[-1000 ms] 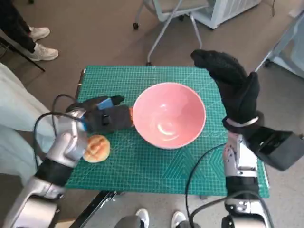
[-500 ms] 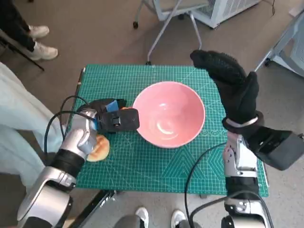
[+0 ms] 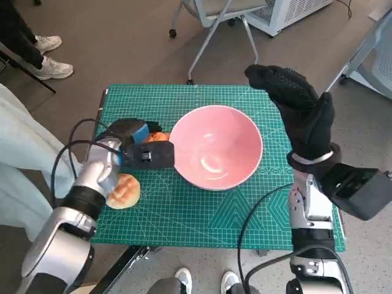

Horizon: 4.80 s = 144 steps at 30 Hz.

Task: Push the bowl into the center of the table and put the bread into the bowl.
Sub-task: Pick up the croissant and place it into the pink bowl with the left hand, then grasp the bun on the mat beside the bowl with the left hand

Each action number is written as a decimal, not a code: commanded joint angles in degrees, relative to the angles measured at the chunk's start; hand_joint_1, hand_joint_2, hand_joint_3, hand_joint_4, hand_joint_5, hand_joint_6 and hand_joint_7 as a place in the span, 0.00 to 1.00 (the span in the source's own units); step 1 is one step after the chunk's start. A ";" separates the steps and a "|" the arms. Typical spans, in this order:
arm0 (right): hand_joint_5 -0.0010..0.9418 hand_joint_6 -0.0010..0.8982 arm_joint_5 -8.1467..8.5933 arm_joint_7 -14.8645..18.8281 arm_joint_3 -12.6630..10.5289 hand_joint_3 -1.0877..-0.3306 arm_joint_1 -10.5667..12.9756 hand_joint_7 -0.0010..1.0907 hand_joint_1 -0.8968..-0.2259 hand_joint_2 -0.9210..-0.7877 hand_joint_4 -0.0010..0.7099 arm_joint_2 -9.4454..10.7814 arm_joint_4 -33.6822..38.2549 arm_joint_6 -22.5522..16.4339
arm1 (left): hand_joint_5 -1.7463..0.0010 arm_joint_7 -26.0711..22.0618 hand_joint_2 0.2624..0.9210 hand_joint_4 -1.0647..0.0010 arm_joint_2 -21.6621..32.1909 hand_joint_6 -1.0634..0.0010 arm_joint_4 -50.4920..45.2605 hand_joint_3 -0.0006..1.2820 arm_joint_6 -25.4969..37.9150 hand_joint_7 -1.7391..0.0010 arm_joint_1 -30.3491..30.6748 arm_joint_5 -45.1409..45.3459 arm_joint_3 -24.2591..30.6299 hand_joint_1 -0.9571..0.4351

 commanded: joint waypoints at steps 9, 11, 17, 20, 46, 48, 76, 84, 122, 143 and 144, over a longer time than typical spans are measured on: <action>0.00 0.00 0.68 0.60 0.04 0.44 1.53 0.57 0.30 0.00 0.26 0.09 0.27 1.01 | 0.30 -1.24 0.99 0.33 9.56 0.33 -15.58 0.03 3.58 0.43 3.41 -5.04 9.99 0.69; 0.00 0.00 0.76 0.62 0.05 0.44 1.51 0.57 0.30 0.00 0.27 0.11 0.27 1.10 | 0.28 -1.00 0.99 0.34 10.85 0.32 -20.15 0.03 5.09 0.45 4.47 -5.51 12.21 0.69; 0.01 0.00 0.96 0.83 0.02 0.44 1.39 0.57 0.30 0.00 0.27 0.12 0.49 1.25 | 0.33 -0.63 0.97 0.31 12.81 0.32 -39.44 0.03 10.27 0.43 9.38 -6.16 19.67 0.69; 0.01 0.00 1.06 0.97 -0.02 0.44 1.28 0.57 0.30 0.00 0.27 0.10 0.73 1.25 | 0.37 -0.37 0.98 0.29 12.38 0.34 -46.17 0.02 10.75 0.38 11.19 -7.23 22.37 0.69; 0.00 0.00 2.37 2.37 -0.59 0.45 1.84 0.57 0.29 0.00 0.27 -0.68 0.35 1.54 | 0.40 -7.70 0.99 0.23 2.56 0.39 -56.50 0.01 -1.95 0.36 9.99 -8.80 10.79 0.69; 0.00 0.00 2.49 2.41 -0.61 0.45 1.93 0.58 0.29 0.00 0.27 -0.78 0.31 1.54 | 0.40 -7.37 1.00 0.23 1.68 0.39 -54.40 0.01 -2.99 0.36 9.54 -8.58 9.94 0.69; 0.00 0.00 2.36 1.86 -1.19 0.46 2.35 0.56 0.31 0.00 0.26 -0.41 0.15 1.62 | 0.96 -13.69 0.87 0.81 -2.26 0.65 -40.40 0.02 -6.53 0.95 7.64 -9.05 6.89 0.63; 0.00 0.00 2.11 1.63 -1.03 0.46 2.21 0.55 0.31 0.00 0.26 0.05 0.46 1.49 | 1.00 -17.95 0.85 0.91 -0.86 0.71 -42.03 0.00 -8.41 1.00 8.70 -14.23 8.71 0.50; 0.00 0.00 2.23 1.58 -0.12 0.47 3.37 0.55 0.29 0.00 0.26 1.46 -1.60 2.50 | 0.99 -23.53 0.77 0.87 20.69 0.71 -79.69 0.00 -3.12 1.00 36.56 -27.27 39.31 0.49; 0.00 0.00 2.61 2.16 -0.15 0.47 3.28 0.55 0.29 0.00 0.26 1.23 -1.32 3.65 | 1.00 -23.24 0.63 0.85 21.22 0.70 -79.60 0.00 -2.97 1.00 45.64 -23.88 35.90 0.66; 0.00 0.00 2.64 2.19 -0.17 0.47 3.32 0.55 0.29 0.00 0.26 1.18 -1.41 3.74 | 1.00 -23.26 0.62 0.85 21.30 0.70 -79.30 0.00 -2.89 1.00 45.78 -23.67 35.44 0.68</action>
